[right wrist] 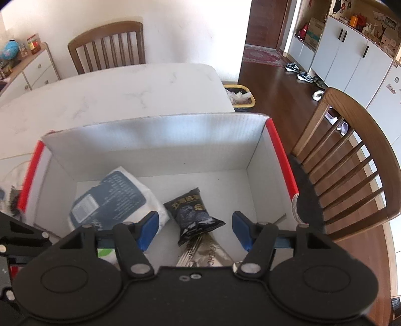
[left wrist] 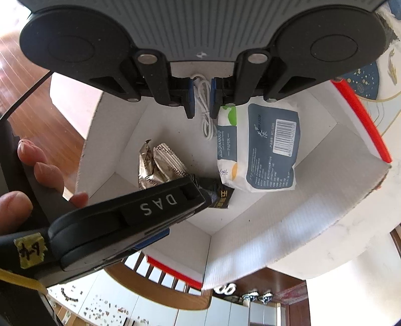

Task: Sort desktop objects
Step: 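Lower both items into the red shoebox and open both tools, then withdraw both tools from the shoebox back toward the table items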

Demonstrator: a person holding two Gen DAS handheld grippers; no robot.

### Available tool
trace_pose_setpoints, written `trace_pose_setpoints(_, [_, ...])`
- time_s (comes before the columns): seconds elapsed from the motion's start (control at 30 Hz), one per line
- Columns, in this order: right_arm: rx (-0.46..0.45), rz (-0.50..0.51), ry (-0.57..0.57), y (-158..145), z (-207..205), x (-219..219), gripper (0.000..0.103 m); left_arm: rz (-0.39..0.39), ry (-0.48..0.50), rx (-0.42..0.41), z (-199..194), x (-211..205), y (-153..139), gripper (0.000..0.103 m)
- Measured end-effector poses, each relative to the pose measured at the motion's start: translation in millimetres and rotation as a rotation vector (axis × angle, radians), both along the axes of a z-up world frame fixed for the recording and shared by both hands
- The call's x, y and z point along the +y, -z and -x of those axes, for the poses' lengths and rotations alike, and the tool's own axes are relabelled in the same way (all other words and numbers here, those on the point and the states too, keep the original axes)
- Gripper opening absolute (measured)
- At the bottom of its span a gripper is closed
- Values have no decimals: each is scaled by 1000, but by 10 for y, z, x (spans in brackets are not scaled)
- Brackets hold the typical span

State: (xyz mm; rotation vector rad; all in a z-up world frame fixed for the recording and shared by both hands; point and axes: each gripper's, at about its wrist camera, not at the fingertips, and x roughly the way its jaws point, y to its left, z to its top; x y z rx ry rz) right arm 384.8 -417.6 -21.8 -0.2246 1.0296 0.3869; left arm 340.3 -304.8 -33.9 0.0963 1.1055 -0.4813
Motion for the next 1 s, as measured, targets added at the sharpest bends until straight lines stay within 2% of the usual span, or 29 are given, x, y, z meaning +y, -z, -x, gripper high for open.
trace_pose_setpoints(0.4, [-56, -59, -24, -451, 292, -66, 72, 52, 1, -81, 181, 25, -125, 11])
trace_pose_setpoints(1.0, [-114, -100, 10, -643, 729, -129, 81, 85, -4, -156, 547, 219, -312, 11])
